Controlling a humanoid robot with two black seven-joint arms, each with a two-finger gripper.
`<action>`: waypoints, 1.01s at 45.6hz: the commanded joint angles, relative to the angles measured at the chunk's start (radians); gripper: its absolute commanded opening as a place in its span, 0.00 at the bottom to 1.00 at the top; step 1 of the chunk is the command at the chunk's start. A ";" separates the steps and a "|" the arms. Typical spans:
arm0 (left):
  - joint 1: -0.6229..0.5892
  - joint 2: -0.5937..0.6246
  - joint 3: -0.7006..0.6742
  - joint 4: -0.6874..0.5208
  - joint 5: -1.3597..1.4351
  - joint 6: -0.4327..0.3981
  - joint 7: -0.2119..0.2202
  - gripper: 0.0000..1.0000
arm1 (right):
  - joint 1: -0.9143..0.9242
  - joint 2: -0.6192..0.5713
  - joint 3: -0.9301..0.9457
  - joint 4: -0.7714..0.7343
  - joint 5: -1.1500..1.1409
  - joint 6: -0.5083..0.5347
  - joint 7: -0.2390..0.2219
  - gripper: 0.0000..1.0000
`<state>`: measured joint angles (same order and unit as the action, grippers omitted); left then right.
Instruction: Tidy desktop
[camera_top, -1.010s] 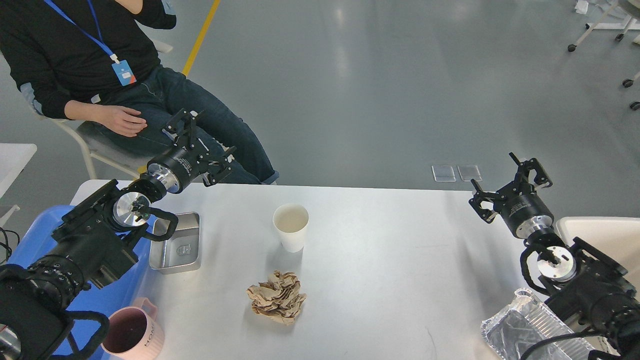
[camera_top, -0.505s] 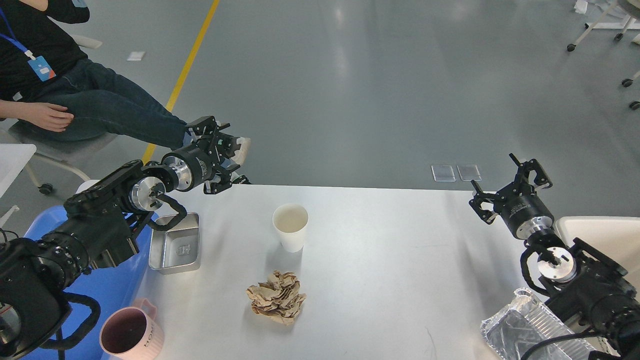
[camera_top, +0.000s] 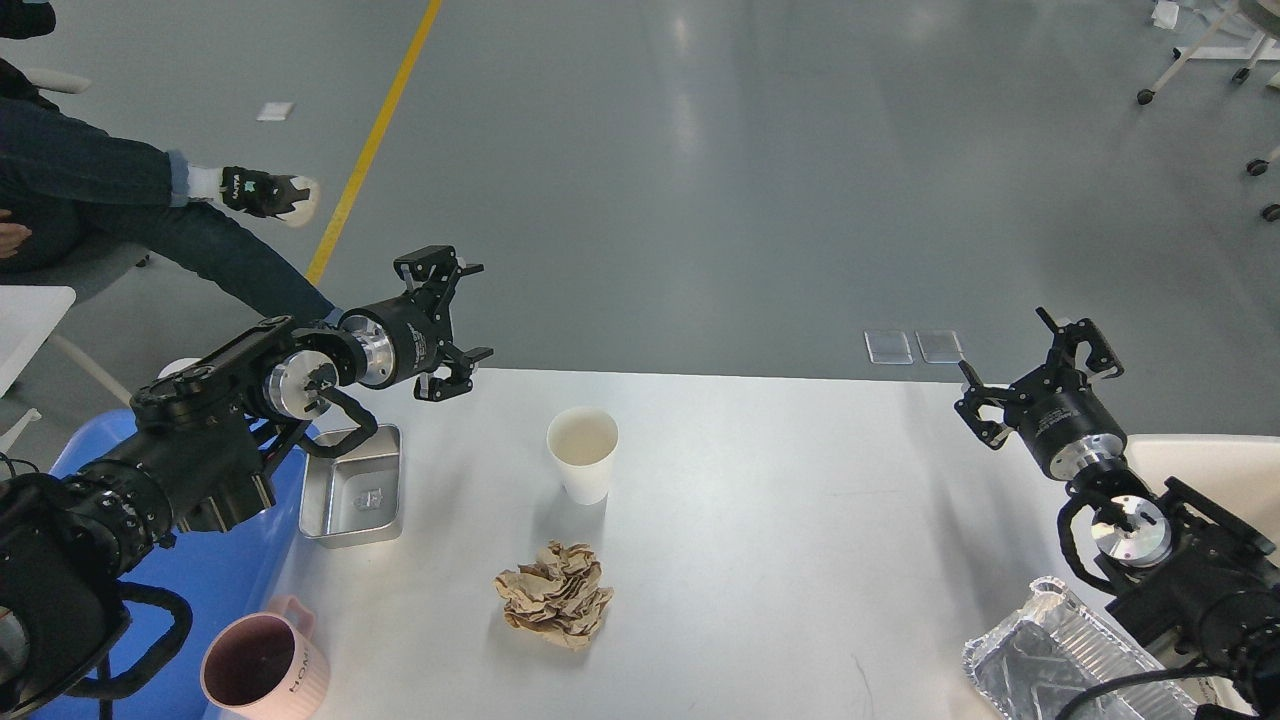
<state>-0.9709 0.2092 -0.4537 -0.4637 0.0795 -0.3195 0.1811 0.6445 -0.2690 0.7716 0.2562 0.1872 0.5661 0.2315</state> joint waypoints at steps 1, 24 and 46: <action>0.001 0.079 0.085 -0.168 0.135 0.011 0.000 0.99 | 0.000 -0.010 0.000 0.000 0.000 0.001 -0.001 1.00; 0.004 0.653 0.406 -0.823 0.289 0.056 -0.028 0.99 | -0.002 -0.030 -0.002 0.002 0.000 0.006 -0.001 1.00; -0.098 1.348 0.412 -1.112 0.457 -0.360 -0.023 0.99 | 0.007 -0.030 -0.006 0.005 -0.003 0.008 -0.001 1.00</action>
<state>-1.0278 1.4228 -0.0377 -1.5686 0.5260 -0.5474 0.1544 0.6519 -0.2982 0.7656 0.2608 0.1858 0.5730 0.2302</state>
